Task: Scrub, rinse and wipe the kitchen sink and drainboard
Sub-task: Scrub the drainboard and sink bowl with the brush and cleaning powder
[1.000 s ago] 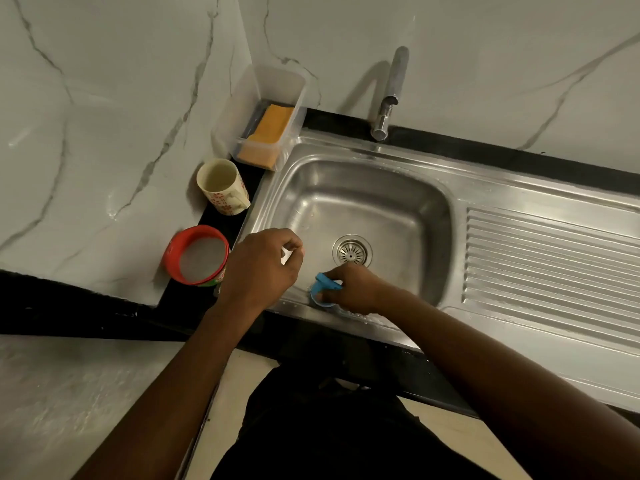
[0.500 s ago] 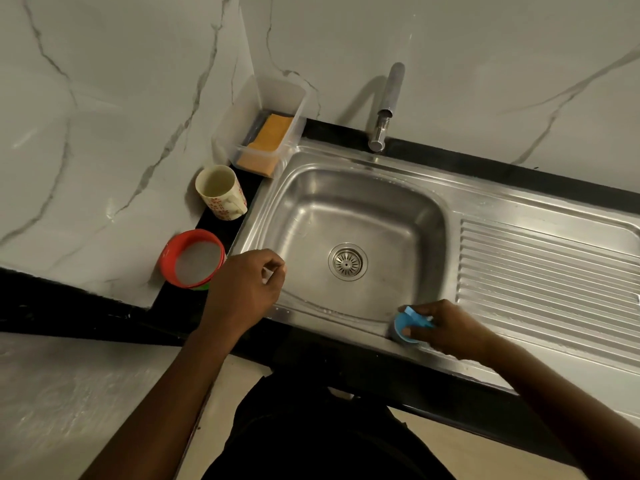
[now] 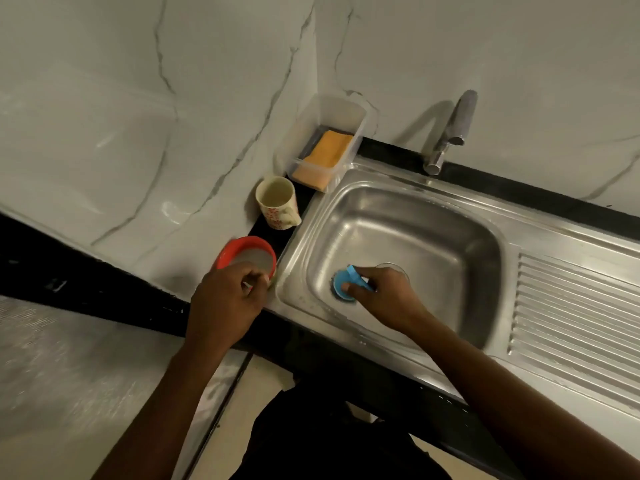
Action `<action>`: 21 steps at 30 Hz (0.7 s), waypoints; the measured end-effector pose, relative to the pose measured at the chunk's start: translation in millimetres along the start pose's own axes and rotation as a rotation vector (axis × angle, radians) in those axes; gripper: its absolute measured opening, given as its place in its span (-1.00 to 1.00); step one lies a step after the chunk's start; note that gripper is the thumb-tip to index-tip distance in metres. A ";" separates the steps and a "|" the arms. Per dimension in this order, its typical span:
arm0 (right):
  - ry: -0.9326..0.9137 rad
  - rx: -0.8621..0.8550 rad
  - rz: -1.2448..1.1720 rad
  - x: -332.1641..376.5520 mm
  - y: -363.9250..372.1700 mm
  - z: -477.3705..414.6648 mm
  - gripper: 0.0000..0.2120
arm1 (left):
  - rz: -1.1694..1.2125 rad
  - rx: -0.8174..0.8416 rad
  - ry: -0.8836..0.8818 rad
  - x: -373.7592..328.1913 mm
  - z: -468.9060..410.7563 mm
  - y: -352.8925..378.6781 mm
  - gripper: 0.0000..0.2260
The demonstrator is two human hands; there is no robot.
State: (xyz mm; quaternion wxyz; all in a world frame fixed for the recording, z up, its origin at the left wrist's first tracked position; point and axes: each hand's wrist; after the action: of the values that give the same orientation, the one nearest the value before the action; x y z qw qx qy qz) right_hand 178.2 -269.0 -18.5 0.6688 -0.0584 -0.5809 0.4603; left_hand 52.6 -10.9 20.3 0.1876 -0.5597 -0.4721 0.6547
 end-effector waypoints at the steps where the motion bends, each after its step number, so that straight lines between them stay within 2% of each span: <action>1: -0.043 -0.026 -0.009 16.3 1.0 -5.5 -0.57 | -0.001 -0.012 -0.009 4.9 0.9 -3.1 -0.89; 7: -0.280 -0.028 -0.079 107.2 28.1 -36.8 -0.61 | 0.031 -0.052 -0.078 23.0 5.2 -15.4 -0.87; 10: -0.375 0.043 0.060 132.9 51.4 -57.1 -0.66 | 0.061 -0.062 -0.115 30.2 3.6 -20.1 -0.90; 12: -0.418 0.094 0.247 142.7 65.0 -71.2 -0.67 | 0.088 -0.066 -0.134 31.6 5.1 -23.4 -0.96; 15: -0.444 0.155 0.504 150.1 84.9 -87.1 -0.61 | 0.139 -0.066 -0.152 34.0 7.9 -26.1 -0.85; 18: -0.397 0.186 0.594 151.4 94.4 -97.1 -0.65 | 0.170 -0.043 -0.154 39.4 7.8 -24.1 -0.81; 21: -0.389 0.163 0.577 150.4 94.2 -104.8 -0.63 | 0.185 -0.003 -0.142 44.5 2.3 -19.8 -0.78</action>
State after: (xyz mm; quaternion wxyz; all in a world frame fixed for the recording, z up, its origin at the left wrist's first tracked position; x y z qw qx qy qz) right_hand 198.8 -64.7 -0.8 0.3904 -0.0776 -0.6183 0.6777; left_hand 31.4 32.2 11.8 0.0919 -0.5534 -0.4314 0.7066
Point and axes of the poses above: each hand's wrist, its own z-axis away from the middle knuckle, its own y-axis out of the palm, x = y × z, and after that the axes turned 1 degree about y, right-handed
